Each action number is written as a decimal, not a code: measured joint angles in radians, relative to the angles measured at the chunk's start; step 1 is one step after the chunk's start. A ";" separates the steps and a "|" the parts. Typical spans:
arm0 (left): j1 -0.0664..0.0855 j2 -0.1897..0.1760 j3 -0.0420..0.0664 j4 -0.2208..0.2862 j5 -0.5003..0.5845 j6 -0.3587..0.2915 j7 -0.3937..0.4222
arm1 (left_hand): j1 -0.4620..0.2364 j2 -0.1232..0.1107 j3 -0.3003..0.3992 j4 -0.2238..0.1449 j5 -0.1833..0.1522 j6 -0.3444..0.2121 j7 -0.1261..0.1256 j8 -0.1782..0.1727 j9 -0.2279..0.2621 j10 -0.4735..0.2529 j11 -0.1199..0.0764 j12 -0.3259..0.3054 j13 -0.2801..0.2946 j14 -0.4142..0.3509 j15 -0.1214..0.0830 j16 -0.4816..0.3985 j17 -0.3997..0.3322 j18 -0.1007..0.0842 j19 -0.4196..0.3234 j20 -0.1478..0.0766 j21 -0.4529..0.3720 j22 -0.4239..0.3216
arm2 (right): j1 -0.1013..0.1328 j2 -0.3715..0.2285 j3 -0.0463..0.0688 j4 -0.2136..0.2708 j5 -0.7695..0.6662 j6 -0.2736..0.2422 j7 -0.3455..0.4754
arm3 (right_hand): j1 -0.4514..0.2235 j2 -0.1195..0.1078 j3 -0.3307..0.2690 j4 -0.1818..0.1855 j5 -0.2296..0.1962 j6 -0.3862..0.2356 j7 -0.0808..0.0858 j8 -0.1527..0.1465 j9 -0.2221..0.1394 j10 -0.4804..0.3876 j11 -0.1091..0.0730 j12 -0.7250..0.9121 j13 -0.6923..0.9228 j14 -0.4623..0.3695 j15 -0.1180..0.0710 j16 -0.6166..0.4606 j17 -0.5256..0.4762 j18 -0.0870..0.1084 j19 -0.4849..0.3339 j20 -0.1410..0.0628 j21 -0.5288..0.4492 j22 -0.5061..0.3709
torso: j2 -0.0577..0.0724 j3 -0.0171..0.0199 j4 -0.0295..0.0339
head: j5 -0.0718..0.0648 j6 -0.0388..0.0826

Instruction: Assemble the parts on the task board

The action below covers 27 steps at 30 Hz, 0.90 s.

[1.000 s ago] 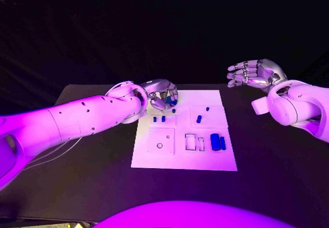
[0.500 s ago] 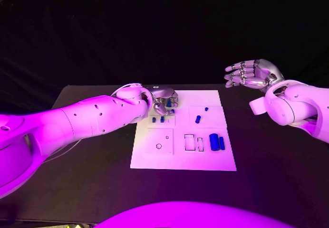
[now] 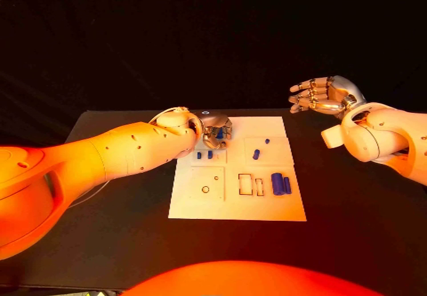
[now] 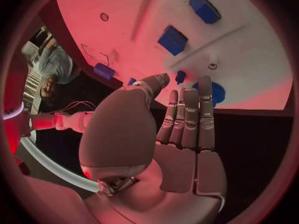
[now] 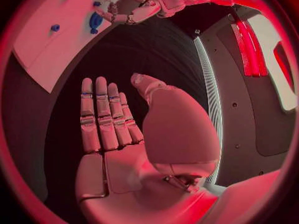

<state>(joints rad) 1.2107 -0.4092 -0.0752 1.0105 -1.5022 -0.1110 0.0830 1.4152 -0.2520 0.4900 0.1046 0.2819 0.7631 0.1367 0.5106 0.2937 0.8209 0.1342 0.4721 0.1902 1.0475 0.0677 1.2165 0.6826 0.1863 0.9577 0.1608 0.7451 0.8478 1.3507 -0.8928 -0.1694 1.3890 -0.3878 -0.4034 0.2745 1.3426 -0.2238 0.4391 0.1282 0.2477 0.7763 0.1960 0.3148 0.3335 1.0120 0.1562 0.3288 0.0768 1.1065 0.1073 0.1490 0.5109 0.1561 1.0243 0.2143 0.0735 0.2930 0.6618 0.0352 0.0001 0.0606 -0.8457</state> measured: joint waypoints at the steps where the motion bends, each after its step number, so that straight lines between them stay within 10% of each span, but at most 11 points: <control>1: 0.000 0.002 0.000 -0.002 -0.001 0.004 -0.003 | 0.006 0.006 0.000 0.000 0.000 0.005 0.003 -0.012 -0.001 0.002 0.002 0.000 -0.001 0.000 0.000 0.011 0.000 0.000 0.000 0.000 0.006 0.005 | 0.000 0.000 0.000 0.000 0.000 0.000 0.000 | 0.000 0.000 0.000 0.000 0.000 0.000 0.000 0.000 0.000 0.000 0.000 0.000 0.000 0.000 0.000 0.000 0.000 0.000 0.000 0.000 0.000 0.000 | 0.000 0.0000 0.0000 | 0.000 0.000; 27: 0.000 0.035 -0.002 -0.053 -0.017 0.046 -0.027 | 0.018 0.019 0.044 -0.044 0.000 0.090 0.003 -0.070 -0.015 0.089 -0.014 -0.023 -0.019 0.066 -0.013 0.093 0.061 0.000 -0.011 -0.011 0.080 0.069 | 0.000 0.005 0.000 -0.001 0.004 0.001 0.002 | 0.000 0.000 0.000 0.000 0.000 0.000 0.000 0.000 0.000 0.001 0.001 0.000 -0.002 0.000 0.000 0.000 0.000 0.000 0.002 0.002 0.000 -0.002 | -0.001 0.0001 0.0016 | -0.007 0.000</control>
<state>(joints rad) 1.2103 -0.3745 -0.0777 0.9574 -1.5188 -0.0650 0.0559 1.4331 -0.2327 0.5340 0.0608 0.2818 0.8535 0.1401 0.4409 0.2790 0.9101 0.1205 0.4487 0.1710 1.1136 0.0551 1.3092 0.7434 0.1862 0.9468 0.1502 0.8248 0.9169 1.3507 -0.8880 -0.1695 1.3879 -0.3837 -0.4022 0.2762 1.3425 -0.2238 0.4392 0.1283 0.2478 0.7765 0.1959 0.3148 0.3332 1.0132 0.1574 0.3288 0.0746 1.1066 0.1073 0.1490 0.5108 0.1561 1.0260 0.2159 0.0735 0.2910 0.6611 0.0353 0.0017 0.0540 -0.8452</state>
